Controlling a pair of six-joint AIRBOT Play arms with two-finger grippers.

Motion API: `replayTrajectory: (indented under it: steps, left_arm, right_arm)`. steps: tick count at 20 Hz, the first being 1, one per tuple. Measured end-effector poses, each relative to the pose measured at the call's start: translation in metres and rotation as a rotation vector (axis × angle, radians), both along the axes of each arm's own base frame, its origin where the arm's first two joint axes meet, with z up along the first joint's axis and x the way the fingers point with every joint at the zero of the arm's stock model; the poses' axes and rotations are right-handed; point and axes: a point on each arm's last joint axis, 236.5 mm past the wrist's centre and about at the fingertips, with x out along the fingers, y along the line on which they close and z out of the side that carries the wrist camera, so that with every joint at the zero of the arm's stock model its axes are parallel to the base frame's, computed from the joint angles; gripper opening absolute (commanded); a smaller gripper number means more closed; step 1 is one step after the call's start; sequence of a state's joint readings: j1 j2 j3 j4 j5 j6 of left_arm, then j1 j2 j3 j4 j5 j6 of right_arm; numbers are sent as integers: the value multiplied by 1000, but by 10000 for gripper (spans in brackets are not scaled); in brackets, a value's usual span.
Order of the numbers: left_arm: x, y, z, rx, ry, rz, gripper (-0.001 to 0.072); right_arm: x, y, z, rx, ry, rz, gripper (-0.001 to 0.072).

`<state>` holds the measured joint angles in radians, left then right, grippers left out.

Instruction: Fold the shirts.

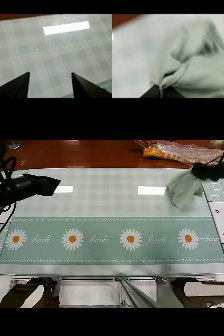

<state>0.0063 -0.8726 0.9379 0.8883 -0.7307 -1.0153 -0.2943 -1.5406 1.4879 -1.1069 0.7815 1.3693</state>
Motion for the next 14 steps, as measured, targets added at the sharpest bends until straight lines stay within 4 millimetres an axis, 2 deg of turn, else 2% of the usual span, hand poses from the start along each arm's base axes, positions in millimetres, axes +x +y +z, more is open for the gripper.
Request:
replayTrajectory:
  steps: [2,4,6,7,8,10,12,14]
  left_arm:
    - [3,0,21,-1,-42,-1,621]
    - [3,-3,50,0,-91,-18,619]
    - [-2,-9,83,7,-137,-52,609]
    - [-7,-13,96,12,-148,-77,609]
    - [-14,-18,110,20,-159,-105,609]
    - [-31,-26,128,36,-156,-160,609]
    - [-46,-30,135,48,-127,-192,609]
    - [-57,-29,125,74,-66,-207,609]
  right_arm:
    - [-11,50,86,18,-175,109,18]
    - [-45,115,162,34,-311,250,18]
    - [-96,187,218,69,-402,411,18]
    - [-122,217,233,93,-415,482,18]
    - [-147,245,240,116,-403,552,18]
    - [-193,291,228,121,-307,690,18]
    - [-232,327,195,87,-176,820,19]
    - [-255,351,149,2,-47,909,19]
